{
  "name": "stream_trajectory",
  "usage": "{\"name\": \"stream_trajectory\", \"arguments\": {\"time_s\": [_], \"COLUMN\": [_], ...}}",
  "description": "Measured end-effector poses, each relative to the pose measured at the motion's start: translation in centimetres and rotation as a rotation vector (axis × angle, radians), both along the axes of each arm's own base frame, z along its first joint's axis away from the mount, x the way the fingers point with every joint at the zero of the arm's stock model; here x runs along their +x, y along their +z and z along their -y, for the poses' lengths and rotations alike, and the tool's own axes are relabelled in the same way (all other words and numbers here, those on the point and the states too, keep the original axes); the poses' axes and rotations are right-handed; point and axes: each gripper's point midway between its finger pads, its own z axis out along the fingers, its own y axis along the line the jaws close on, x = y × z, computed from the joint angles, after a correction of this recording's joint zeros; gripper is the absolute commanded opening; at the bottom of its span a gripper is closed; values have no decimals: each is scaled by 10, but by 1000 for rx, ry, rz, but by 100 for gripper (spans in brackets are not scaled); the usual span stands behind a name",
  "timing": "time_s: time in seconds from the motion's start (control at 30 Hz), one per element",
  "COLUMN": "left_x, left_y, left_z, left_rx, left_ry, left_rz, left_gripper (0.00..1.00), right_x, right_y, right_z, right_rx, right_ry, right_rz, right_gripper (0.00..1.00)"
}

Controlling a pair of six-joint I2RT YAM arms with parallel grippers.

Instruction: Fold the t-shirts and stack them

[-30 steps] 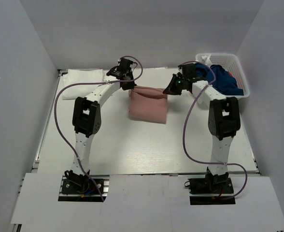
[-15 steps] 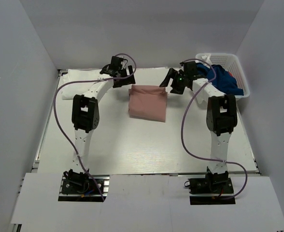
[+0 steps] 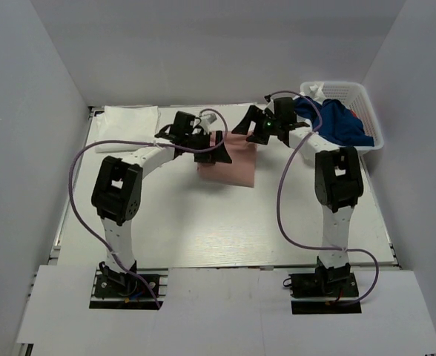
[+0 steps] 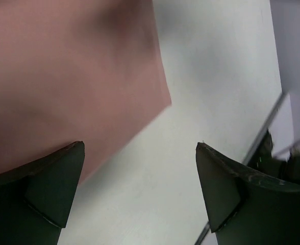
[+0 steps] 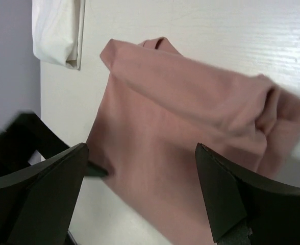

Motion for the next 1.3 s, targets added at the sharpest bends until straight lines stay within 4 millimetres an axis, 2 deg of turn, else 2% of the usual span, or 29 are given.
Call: {"name": "stream_trajectory", "arguments": {"time_s": [0.1, 0.23, 0.27, 0.3, 0.43, 0.57, 0.7, 0.77, 0.87, 0.97, 1.03, 1.1, 1.17, 1.3], "left_x": [-27, -34, -34, -33, -31, -30, -22, -13, 8, 44, 68, 89, 106, 112], "left_y": [-32, -72, -72, -72, -71, -70, -56, -44, -21, 1, 13, 12, 0, -56], "left_z": [8, 6, 7, 5, 3, 4, 4, 1, -2, -2, 2, 3, 2, -11], "left_rx": [-20, -14, -35, -38, -33, -1, 46, 55, 56, 49, 35, 36, 47, 103], "left_ry": [-92, -133, -146, -147, -153, -160, -140, -117, -70, -27, -11, 9, 30, 62], "left_rz": [-80, -164, -177, -177, -175, -162, -119, -74, -4, 70, 124, 145, 145, 47], "left_gripper": [100, 100, 100, 100, 100, 100, 100, 100, 100, 100, 100, 100, 100, 100], "right_x": [14, 25, 27, 31, 49, 50, 46, 37, 2, -35, -54, -67, -80, -111], "right_y": [-18, -58, -68, -70, -66, -64, -55, -37, 5, 45, 57, 48, 18, -55], "right_z": [-10, -12, -12, -13, -12, -11, -9, -10, -8, -11, -17, -20, -19, -13], "right_rx": [42, 68, 74, 89, 87, 83, 39, 20, 4, 15, 34, 56, 70, 77], "right_ry": [13, -16, -27, -29, -65, -59, -19, 15, 53, 90, 120, 135, 141, 150], "right_rz": [-7, -60, -81, -81, -53, -45, 0, 41, 119, 201, 235, 222, 147, -73], "right_gripper": [91, 91, 91, 91, 91, 91, 91, 91, 91, 91, 91, 91, 91, 91]}}
